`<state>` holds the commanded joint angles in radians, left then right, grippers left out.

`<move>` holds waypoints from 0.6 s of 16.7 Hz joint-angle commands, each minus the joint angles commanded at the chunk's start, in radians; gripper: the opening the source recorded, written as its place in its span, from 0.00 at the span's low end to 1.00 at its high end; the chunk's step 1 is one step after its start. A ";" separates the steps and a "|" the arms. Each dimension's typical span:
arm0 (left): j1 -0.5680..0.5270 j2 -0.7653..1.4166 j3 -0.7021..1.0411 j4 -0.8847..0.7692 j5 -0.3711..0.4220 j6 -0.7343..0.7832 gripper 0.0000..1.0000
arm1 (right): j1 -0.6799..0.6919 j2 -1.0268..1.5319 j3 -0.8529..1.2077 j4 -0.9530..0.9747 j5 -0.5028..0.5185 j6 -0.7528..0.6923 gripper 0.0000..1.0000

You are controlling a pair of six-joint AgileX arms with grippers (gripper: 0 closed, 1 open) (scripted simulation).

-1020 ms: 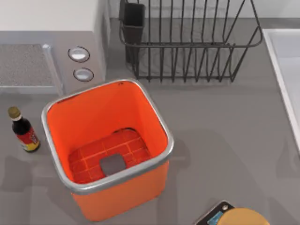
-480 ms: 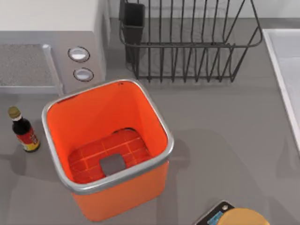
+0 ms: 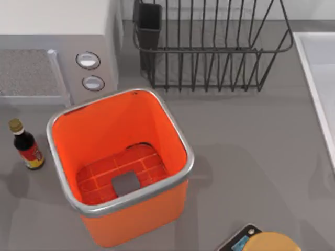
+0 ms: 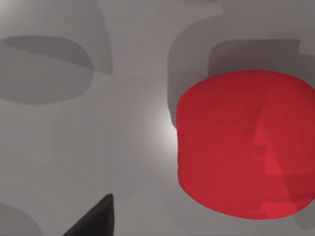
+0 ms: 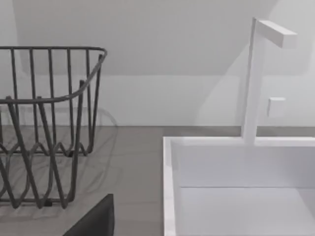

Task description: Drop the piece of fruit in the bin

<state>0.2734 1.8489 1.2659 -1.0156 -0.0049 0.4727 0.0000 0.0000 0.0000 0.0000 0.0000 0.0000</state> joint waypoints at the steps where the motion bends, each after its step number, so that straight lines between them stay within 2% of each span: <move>1: 0.006 0.000 -0.022 0.022 0.000 0.005 1.00 | 0.000 0.000 0.000 0.000 0.000 0.000 1.00; 6: 0.017 0.056 -0.115 0.169 0.000 0.017 1.00 | 0.000 0.000 0.000 0.000 0.000 0.000 1.00; 10: -0.001 0.114 -0.122 0.236 0.000 0.001 1.00 | 0.000 0.000 0.000 0.000 0.000 0.000 1.00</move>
<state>0.2725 1.9631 1.1442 -0.7801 -0.0045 0.4732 0.0000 0.0000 0.0000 0.0000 0.0000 0.0000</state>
